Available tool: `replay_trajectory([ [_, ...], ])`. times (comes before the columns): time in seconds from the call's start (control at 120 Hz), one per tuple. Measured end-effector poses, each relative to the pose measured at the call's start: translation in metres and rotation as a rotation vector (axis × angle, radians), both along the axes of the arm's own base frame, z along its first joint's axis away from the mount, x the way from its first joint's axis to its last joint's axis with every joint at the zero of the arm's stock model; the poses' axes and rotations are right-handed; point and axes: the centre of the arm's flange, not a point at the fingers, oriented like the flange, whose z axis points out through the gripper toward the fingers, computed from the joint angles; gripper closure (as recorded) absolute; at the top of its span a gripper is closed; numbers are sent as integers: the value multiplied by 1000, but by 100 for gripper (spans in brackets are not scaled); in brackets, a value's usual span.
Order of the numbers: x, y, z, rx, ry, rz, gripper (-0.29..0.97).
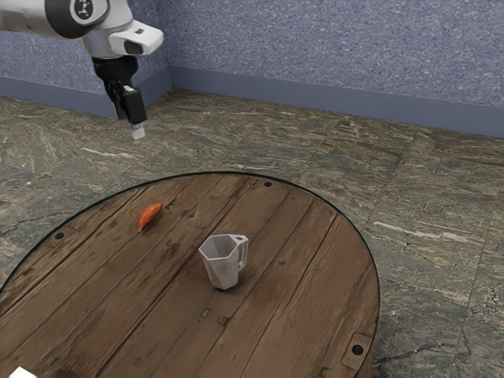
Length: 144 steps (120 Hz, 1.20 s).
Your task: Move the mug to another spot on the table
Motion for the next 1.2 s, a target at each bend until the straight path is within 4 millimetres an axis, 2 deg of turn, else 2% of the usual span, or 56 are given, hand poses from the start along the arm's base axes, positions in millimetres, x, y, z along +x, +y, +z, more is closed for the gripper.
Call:
replay_trajectory([
  [0.192, 2, 0, -2, -10, 6, -49, 0],
  [0.258, 23, -10, -19, -46, 25, -63, 0],
  [0.292, 38, -32, -30, -60, 35, -93, 0],
  [0.367, 48, -118, -51, -71, 61, -198, 0],
  [0.392, 50, -135, -60, -72, 71, -210, 0],
  [0.425, 52, -143, -67, -73, 79, -206, 0],
  [0.5, 61, -141, -87, -75, 102, -167, 0],
  [0.592, 63, -140, -98, -75, 113, -133, 0],
  [0.667, 53, -151, -130, -64, 132, -121, 0],
  [0.783, 56, -153, -175, -32, 114, -94, 0],
  [0.867, 68, -159, -217, 12, 101, -89, 0],
  [0.942, 90, -170, -234, 6, 61, -75, 0],
  [1.025, 108, -167, -255, -21, 62, -23, 0],
  [1.1, 111, -165, -279, -24, 94, 10, 0],
  [1.2, 110, -165, -294, -23, 118, 37, 0],
])
